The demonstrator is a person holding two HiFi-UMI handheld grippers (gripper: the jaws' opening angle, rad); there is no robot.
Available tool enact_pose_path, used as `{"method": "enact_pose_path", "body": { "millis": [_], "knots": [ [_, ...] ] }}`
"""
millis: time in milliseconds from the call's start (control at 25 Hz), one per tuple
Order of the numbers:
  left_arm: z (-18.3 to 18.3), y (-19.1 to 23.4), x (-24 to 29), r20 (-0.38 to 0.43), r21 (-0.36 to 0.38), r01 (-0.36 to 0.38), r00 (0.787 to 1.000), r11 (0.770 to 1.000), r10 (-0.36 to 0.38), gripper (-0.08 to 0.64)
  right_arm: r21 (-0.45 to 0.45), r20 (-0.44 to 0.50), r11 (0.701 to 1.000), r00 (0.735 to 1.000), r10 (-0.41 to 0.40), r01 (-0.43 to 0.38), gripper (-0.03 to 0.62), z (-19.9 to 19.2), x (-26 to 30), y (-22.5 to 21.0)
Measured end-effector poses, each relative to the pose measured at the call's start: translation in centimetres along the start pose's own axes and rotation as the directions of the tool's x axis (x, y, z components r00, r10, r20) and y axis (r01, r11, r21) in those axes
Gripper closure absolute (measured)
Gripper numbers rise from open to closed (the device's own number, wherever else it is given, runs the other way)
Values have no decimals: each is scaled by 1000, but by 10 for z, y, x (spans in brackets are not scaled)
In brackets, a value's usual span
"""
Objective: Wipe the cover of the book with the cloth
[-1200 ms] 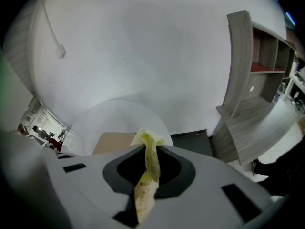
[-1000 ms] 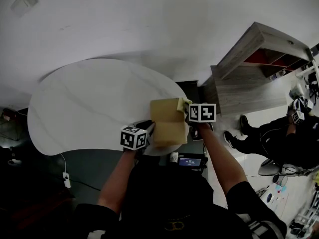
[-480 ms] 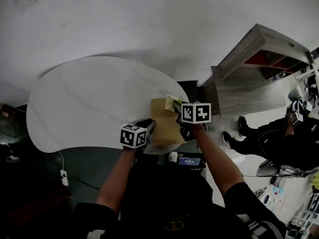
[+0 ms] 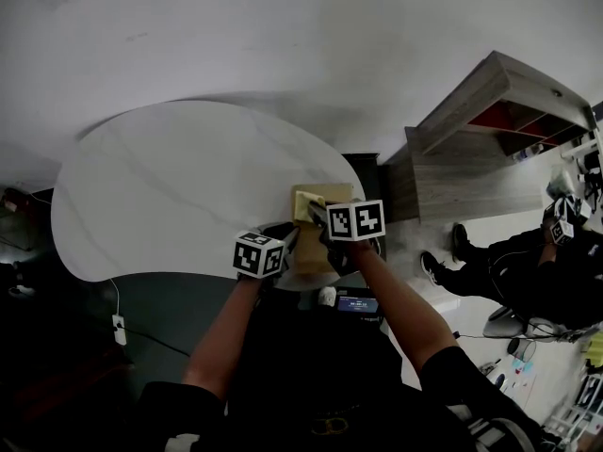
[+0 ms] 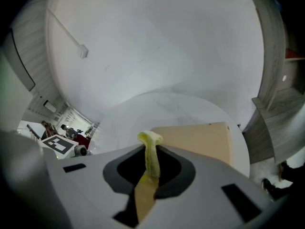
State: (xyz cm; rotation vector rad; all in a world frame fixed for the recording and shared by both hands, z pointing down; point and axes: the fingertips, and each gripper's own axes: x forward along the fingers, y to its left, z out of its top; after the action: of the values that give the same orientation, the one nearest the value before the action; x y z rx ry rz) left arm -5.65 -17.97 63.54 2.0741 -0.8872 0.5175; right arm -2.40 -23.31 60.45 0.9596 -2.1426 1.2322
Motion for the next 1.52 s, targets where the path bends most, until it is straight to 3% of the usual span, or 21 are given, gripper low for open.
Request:
{"method": "enact_pose_path", "body": {
  "millis": [160,320,880,1520],
  "knots": [
    [1,2,-3,1,0,-3,1000,1000,3,491,-10,-31,1000,999,8,-8,505,-5,9,8],
    [0,-1,-2,2,1,-7,1000,1000,7,491,-34,-54,999,998,-36,35,505,-13,12,1],
    [-1,3,-2,1,-4,-12,1000,1000,12,491,-63,-42,995,996,-75,72,505,-16,14,-7],
    [-1,4,-4,-2,-10,-16,1000,1000,16,491,-14,-8,992,992,-126,126,505,-14,-17,-43]
  ]
}}
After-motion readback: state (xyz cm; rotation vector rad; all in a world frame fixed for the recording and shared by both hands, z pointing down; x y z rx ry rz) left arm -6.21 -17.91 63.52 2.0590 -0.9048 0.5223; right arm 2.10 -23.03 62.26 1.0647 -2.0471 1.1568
